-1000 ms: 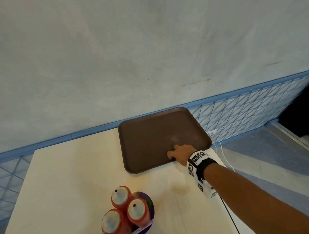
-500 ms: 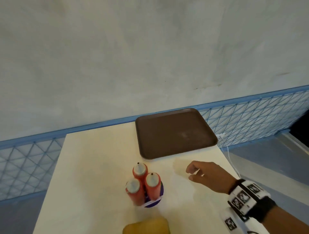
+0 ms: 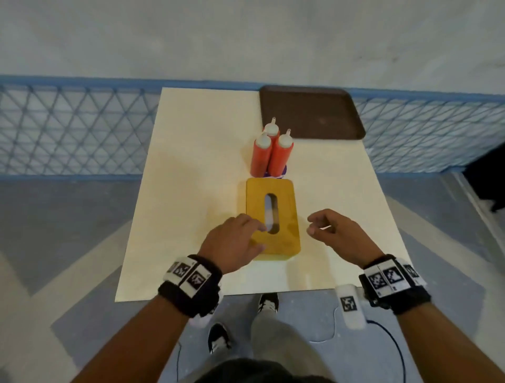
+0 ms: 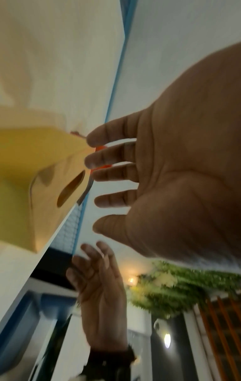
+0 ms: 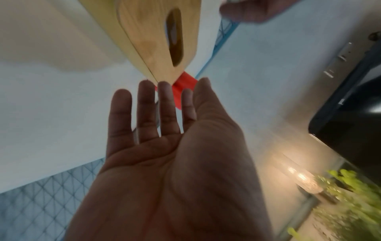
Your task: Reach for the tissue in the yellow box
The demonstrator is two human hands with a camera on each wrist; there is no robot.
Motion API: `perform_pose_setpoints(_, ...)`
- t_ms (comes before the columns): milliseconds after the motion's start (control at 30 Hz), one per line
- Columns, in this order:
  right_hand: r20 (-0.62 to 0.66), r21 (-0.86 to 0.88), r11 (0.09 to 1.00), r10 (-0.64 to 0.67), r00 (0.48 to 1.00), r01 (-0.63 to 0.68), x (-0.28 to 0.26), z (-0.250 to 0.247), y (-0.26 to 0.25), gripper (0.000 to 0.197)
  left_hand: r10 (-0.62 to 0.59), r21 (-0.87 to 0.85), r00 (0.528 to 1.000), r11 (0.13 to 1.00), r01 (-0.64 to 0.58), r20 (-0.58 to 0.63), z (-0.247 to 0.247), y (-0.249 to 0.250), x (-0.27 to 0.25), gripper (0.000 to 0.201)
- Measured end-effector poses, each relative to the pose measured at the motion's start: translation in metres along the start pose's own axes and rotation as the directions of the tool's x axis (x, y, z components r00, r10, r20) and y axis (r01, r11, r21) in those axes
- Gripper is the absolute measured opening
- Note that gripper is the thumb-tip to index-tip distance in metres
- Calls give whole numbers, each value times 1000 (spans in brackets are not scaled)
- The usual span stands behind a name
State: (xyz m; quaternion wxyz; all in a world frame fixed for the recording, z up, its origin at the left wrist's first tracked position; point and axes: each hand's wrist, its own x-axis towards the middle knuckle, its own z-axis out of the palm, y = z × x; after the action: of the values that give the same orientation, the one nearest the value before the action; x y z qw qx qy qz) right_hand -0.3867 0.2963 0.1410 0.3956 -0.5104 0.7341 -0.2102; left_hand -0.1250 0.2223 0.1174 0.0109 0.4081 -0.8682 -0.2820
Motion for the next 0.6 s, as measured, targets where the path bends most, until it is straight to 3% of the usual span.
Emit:
perform_pose_setpoints(100,0,114,985,129,992,-128,15,26,11,39,95,141,994,985,-103,63,23,31,17,61)
perform_pose_setpoints(200,30,241,930,280,960,-278,40,50,23,55,94,260,991,959,-116,97,47,32,30,82)
perform_pose_setpoints(300,40,292,897,334,942,-331,65,71,29,53,90,331,995,939,-98,40,62,19,30,81)
perform_pose_setpoints(400,47,309,907,285,957,-285,84,93,15,47,17,309,999,951,-4,-41,59,4,28,79)
perform_pose_setpoints(500,224,361,896,185,957,-257,105,109,-15,48,-128,312,986,937,156,-108,42,-23,28,85)
perform_pose_setpoints(600,354,308,930,85,931,-202,119,104,-35,40,-255,276,954,916,290,-154,24,-57,27,84)
